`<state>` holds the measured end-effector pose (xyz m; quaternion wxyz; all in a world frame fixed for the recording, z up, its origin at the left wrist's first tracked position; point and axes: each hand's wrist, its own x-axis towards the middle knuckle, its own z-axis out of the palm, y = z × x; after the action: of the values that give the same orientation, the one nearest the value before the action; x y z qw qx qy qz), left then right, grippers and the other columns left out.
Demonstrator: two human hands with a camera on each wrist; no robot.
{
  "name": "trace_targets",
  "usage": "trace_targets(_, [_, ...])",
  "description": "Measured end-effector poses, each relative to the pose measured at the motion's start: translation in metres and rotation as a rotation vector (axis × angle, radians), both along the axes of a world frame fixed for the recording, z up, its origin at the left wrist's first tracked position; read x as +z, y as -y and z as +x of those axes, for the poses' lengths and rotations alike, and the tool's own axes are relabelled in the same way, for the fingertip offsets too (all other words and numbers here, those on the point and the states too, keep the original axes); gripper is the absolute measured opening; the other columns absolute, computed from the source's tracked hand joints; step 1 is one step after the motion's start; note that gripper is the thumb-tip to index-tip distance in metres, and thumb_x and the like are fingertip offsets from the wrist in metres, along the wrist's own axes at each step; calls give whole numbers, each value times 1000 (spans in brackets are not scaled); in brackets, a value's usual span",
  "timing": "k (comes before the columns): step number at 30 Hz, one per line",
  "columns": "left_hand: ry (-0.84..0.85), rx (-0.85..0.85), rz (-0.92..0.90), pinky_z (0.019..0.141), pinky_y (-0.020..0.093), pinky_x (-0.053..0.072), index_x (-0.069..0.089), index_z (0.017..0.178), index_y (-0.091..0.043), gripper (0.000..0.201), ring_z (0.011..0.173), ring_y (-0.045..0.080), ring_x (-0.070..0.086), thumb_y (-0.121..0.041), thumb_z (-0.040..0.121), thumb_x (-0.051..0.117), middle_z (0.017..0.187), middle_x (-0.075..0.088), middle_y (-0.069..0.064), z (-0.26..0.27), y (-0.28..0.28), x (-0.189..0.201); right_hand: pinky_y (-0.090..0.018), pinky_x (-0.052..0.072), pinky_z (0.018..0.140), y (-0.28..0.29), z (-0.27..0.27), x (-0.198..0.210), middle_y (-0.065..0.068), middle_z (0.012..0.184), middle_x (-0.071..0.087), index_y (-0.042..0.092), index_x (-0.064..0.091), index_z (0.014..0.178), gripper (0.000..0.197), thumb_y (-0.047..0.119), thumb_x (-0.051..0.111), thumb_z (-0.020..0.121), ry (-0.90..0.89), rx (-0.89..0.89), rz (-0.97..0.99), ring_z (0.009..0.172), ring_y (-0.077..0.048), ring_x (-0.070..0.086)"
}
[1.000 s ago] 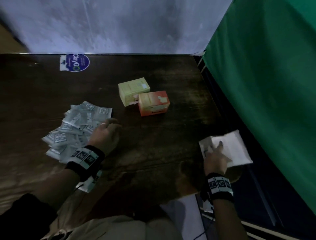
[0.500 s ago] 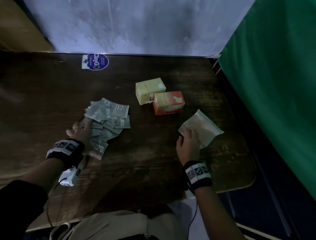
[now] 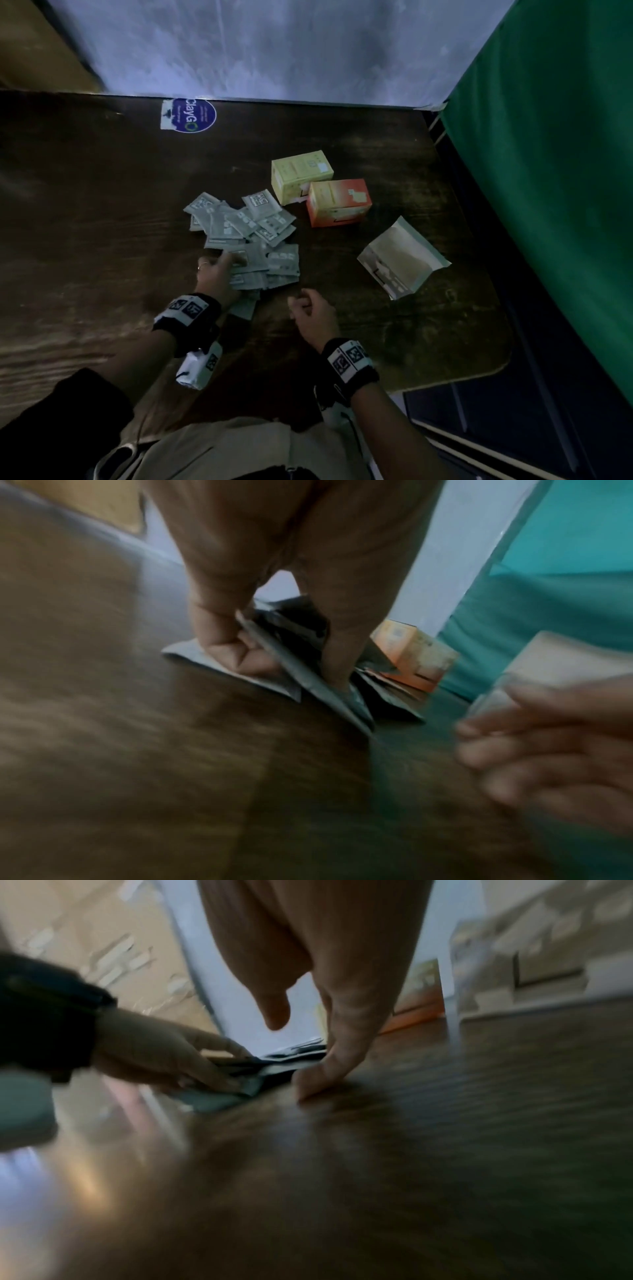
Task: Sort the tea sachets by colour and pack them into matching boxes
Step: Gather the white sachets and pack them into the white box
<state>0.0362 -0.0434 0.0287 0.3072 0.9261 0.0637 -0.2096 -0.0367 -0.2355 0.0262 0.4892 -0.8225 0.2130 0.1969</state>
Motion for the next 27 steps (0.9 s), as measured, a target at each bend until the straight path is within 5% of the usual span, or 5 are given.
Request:
trace_targets(3, [14,-81,-75,97,32,38,62,115,-20,61,120,38,38,-22,59,87,126,35,22,-7,17,3,-30,58,67,-11,15,-2,-9,105,67,8,50,128,49,38,62,91,-124,-265,352,77,-18,69])
trace_targets(8, [-36,-165,-166,99,26,35,61,119,-17,65,124,29,36,-48,63,77,128,37,19,-12,45,7,-24,51,53,-6,27,-1,-14,99,66,8,58,101,25,30,65,90,-191,-352,428,67,-18,65])
trace_targets(13, [-42,-349,-242,83,28,44,47,123,-17,46,106,27,56,-6,83,65,116,54,8,-15,58,3,-26,49,61,18,19,3,-4,101,61,15,59,103,21,33,61,92,-204,-353,405,88,-16,58])
trace_targets(23, [-114,-243,-348,85,41,52,-6,145,-38,121,101,23,58,-5,67,80,115,56,5,-1,79,13,-27,48,58,40,11,3,-7,105,66,19,62,97,23,26,76,80,-146,-400,370,87,-20,62])
trace_targets(27, [-81,-224,-298,80,31,49,19,147,-17,103,98,20,60,-12,66,84,116,61,5,9,72,20,-40,56,81,46,11,0,-9,100,68,12,66,94,18,16,76,80,-25,-369,303,95,-27,66])
